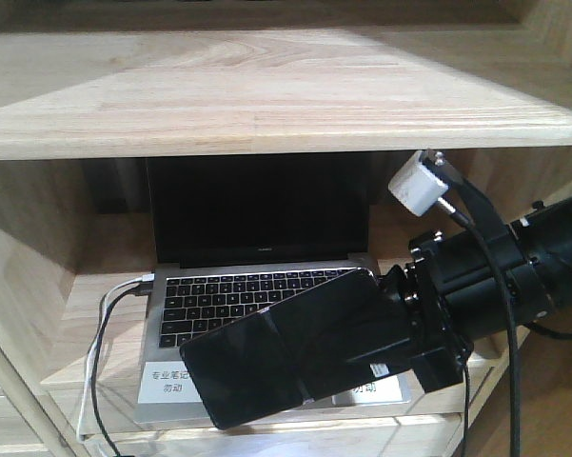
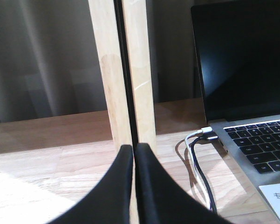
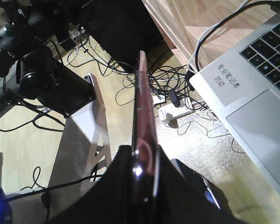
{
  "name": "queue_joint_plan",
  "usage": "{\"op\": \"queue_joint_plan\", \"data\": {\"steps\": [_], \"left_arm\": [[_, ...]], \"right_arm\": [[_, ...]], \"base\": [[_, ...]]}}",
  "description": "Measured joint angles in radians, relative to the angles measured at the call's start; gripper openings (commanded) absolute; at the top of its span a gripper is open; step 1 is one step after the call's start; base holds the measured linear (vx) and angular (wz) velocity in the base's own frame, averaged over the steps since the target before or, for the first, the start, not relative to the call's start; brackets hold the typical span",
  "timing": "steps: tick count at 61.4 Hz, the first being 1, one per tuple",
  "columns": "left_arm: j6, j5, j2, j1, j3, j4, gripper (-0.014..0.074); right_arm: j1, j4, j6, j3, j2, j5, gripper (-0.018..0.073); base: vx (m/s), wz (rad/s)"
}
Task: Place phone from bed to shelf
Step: 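Raise the right gripper with the phone above the upper shelf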
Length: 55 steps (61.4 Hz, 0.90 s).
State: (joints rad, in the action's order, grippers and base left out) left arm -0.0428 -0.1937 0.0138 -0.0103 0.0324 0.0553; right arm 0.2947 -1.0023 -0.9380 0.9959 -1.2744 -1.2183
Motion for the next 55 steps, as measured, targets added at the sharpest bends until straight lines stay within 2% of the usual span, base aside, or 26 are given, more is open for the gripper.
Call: {"op": "queue_joint_plan", "data": {"steps": [13, 29, 45, 55], "left_arm": [[0.0, 0.0, 0.0, 0.0, 0.0, 0.0, 0.0001], [0.0, 0.0, 0.0, 0.0, 0.0, 0.0, 0.0001], [0.0, 0.0, 0.0, 0.0, 0.0, 0.0, 0.0001], [0.0, 0.0, 0.0, 0.0, 0.0, 0.0, 0.0001]], "right_arm": [[0.0, 0.004, 0.029, 0.121, 0.047, -0.007, -0.0001], [0.0, -0.001, 0.116, 0.386, 0.036, -0.032, -0.0001], [0.0, -0.007, 0.136, 0.669, -0.11, -0.039, -0.0001], [0.0, -0.053, 0.136, 0.818, -0.241, -0.003, -0.0001]], "base": [[0.0, 0.0], [0.0, 0.0], [0.0, 0.0], [0.0, 0.0]]}}
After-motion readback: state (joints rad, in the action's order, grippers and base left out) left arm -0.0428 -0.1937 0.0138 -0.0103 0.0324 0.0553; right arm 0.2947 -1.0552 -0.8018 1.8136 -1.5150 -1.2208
